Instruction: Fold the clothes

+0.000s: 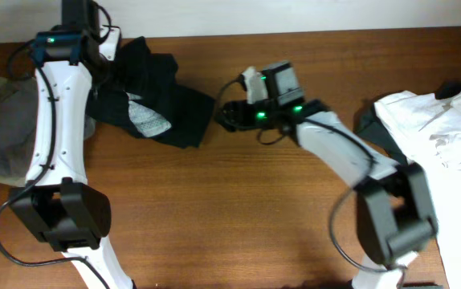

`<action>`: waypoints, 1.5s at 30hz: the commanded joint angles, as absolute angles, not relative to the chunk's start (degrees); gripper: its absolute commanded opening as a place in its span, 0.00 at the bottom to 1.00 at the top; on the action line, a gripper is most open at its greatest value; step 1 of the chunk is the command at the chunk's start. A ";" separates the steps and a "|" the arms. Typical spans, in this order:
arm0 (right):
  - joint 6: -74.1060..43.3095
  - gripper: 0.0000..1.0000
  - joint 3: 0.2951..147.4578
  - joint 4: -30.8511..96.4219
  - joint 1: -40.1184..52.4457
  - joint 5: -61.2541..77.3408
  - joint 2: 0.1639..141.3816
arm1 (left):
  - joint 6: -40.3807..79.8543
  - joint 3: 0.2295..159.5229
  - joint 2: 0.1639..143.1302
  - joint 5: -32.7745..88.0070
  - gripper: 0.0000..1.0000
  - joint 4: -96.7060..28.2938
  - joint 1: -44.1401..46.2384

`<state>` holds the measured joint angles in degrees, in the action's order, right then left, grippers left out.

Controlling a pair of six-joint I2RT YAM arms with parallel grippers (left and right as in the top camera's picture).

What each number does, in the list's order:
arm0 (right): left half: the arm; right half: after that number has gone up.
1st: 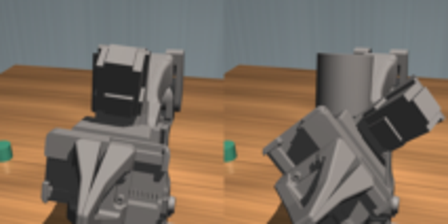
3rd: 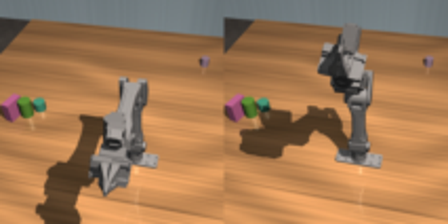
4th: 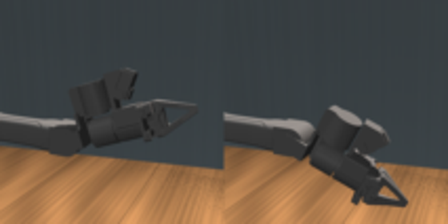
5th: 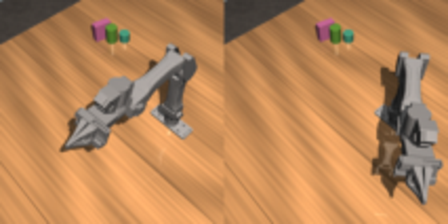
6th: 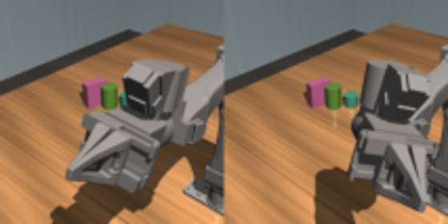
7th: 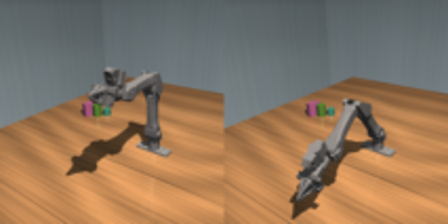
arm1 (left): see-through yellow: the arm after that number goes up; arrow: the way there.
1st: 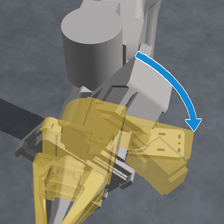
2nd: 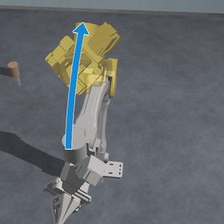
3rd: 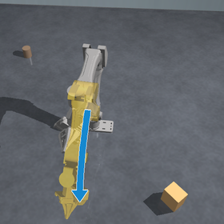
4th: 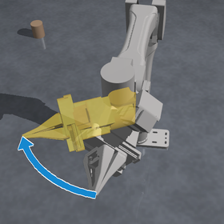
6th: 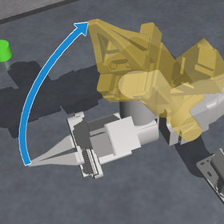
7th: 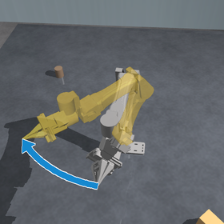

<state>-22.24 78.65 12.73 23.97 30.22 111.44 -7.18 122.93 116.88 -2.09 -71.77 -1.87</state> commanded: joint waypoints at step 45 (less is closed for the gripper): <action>-2.48 0.64 78.67 56.14 -5.85 25.26 96.57 | -9.10 123.59 116.44 13.26 0.75 -78.67 -3.11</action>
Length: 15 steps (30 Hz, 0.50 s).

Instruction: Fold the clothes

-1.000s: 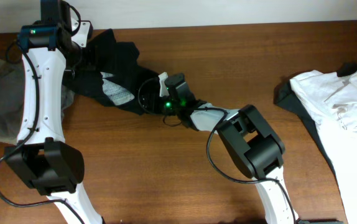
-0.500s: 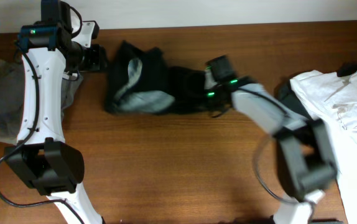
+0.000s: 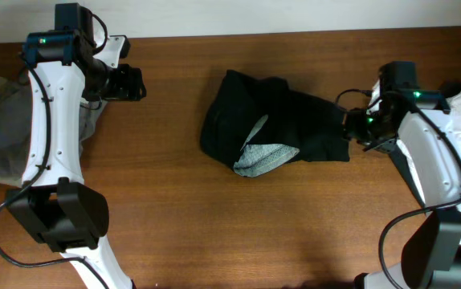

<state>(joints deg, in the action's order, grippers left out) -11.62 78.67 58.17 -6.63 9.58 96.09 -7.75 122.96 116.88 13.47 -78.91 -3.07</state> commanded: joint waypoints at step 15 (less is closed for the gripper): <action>-22.02 0.10 78.89 0.38 17.72 66.17 116.05 | -9.10 123.59 116.44 13.02 0.75 -78.15 -3.16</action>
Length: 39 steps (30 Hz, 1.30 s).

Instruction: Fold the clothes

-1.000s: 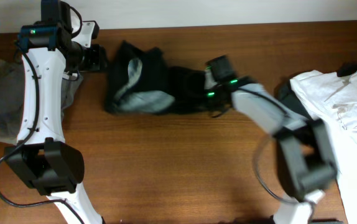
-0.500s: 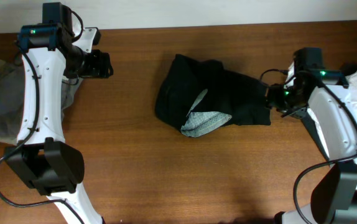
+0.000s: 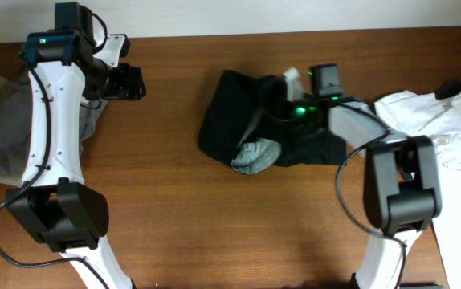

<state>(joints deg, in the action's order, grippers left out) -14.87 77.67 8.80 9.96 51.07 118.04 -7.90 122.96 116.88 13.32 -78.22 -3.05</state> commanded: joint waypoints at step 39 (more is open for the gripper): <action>-8.99 0.70 79.09 55.55 1.10 15.84 98.06 | -5.37 83.50 107.50 45.36 0.52 -63.46 -3.38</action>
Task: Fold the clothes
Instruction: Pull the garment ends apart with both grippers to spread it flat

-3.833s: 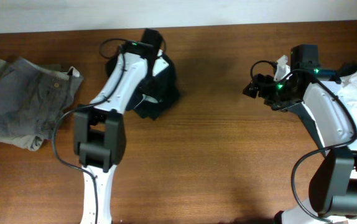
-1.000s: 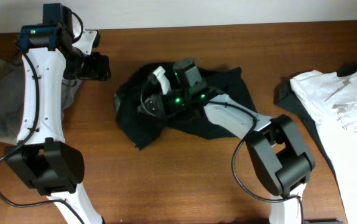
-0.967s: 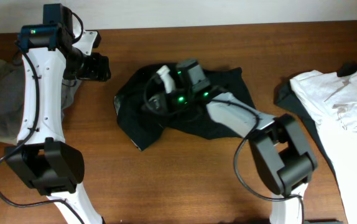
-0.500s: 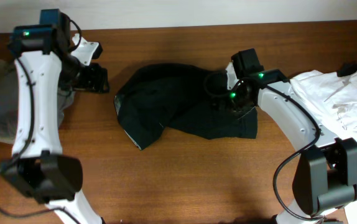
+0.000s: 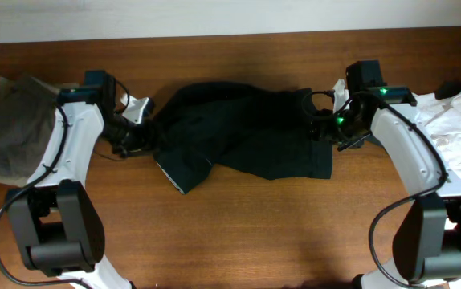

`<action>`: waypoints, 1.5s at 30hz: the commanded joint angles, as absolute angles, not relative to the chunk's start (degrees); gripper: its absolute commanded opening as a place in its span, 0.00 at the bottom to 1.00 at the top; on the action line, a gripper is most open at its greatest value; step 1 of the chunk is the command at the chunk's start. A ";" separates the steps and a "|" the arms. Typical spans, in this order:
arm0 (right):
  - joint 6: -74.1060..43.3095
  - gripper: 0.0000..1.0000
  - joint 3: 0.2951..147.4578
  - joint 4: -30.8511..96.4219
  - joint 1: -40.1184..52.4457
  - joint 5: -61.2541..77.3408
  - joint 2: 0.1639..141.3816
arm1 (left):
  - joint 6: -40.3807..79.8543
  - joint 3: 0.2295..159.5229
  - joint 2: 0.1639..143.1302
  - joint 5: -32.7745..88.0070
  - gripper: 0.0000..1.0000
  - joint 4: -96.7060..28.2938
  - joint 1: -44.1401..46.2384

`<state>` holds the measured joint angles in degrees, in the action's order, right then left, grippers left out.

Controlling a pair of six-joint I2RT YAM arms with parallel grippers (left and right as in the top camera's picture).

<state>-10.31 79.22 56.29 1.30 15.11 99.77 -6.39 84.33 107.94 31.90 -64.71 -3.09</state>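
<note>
A black garment (image 5: 246, 136) lies spread across the middle of the table, with a pale lining edge showing at its lower left corner. My left gripper (image 5: 144, 136) is at the garment's left edge and looks shut on the cloth. At the right edge, my right gripper (image 5: 324, 128) also looks shut on the fabric. The cloth stretches between the two grippers.
A grey folded cloth (image 5: 10, 124) lies at the table's far left, beside the left arm. A heap of white clothes (image 5: 455, 120) sits at the far right, behind the right arm. A white wall runs along the table's back edge.
The left gripper has come from the upper left, apart from the garment, to its left edge. The right gripper has moved from the garment's middle to its right edge. The bunched garment is now spread wide.
At first the black garment lay bunched at the upper left by the left arm, the right gripper at its right edge. Then it lay at the centre with the right gripper at its right end, then over its middle. Now it is stretched between both grippers.
</note>
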 commanded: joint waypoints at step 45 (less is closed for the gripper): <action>-20.99 0.84 79.07 25.17 11.77 39.83 118.56 | -4.62 91.02 87.42 12.12 0.07 -82.56 -0.91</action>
<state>-21.87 78.74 23.88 11.99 38.92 119.11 -9.50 99.57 86.37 16.10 -84.99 -0.10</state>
